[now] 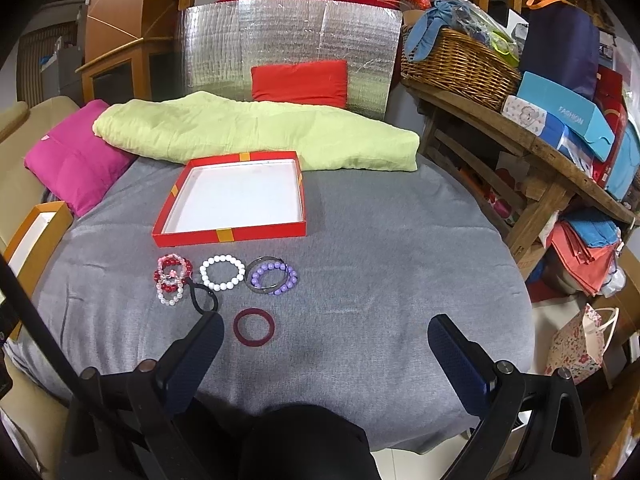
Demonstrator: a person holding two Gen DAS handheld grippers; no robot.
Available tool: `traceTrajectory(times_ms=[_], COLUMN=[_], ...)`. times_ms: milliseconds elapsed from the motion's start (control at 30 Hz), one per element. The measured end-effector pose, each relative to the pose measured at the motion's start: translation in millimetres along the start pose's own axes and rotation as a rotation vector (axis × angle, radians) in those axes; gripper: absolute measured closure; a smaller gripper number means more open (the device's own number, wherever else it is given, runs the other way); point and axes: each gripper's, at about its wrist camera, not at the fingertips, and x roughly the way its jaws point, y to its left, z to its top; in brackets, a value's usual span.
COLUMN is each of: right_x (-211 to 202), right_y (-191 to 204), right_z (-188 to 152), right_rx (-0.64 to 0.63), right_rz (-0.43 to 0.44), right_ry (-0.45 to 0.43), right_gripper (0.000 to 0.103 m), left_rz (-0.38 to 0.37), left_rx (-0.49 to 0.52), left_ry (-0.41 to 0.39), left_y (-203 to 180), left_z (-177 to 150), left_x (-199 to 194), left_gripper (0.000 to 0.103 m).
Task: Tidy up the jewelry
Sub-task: 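Lower the right tool onto the maroon ring bangle and close it, then grasp the black hair tie with the left tool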
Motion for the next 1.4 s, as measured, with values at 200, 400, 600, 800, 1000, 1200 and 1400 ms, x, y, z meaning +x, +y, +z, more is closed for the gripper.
traceTrajectory(times_ms=[200, 400, 600, 800, 1000, 1200, 1400], right_x=[20.3, 78.5, 140.6, 161.0, 174.1, 180.7, 179.1], right_y=[-4.3, -29.3, -24.8, 5.5, 18.9, -3.3, -29.1], right_z=[3.6, 4.0, -18.4, -31.1, -33.9, -29.1, -26.5], right_rx=[0.01, 0.078, 0.105, 0.015, -0.047, 0.03, 0.097], right_rz=[0.045, 0.233, 0.349, 0.351, 0.334, 0.37, 0.381], right_ry=[0.029, 0.08, 0.267, 0.346, 0.332, 0.318, 0.279], right_gripper=[0.0, 0.003, 0.032, 0.054, 0.089, 0.097, 0.097], left_rz=[-0.057, -0.125, -0.161, -0.258, -0.365, -0.441, -0.481], left_rx=[0.001, -0.058, -0.066, -0.063, -0.029, -0.032, -0.025], left_ry=[0.08, 0.248, 0.306, 0.333, 0.341, 0.411, 0.458], left_y=[4.3, 12.6, 3.6, -17.0, -48.7, -79.1, -106.0], left_z=[-0.5, -11.4, -18.1, -9.2, 3.1, 8.7, 7.7], left_x=[37.7, 97.8, 128.0, 145.4, 157.9, 184.6, 204.6], left_gripper=[0.0, 0.0, 0.002, 0.016, 0.03, 0.031, 0.052])
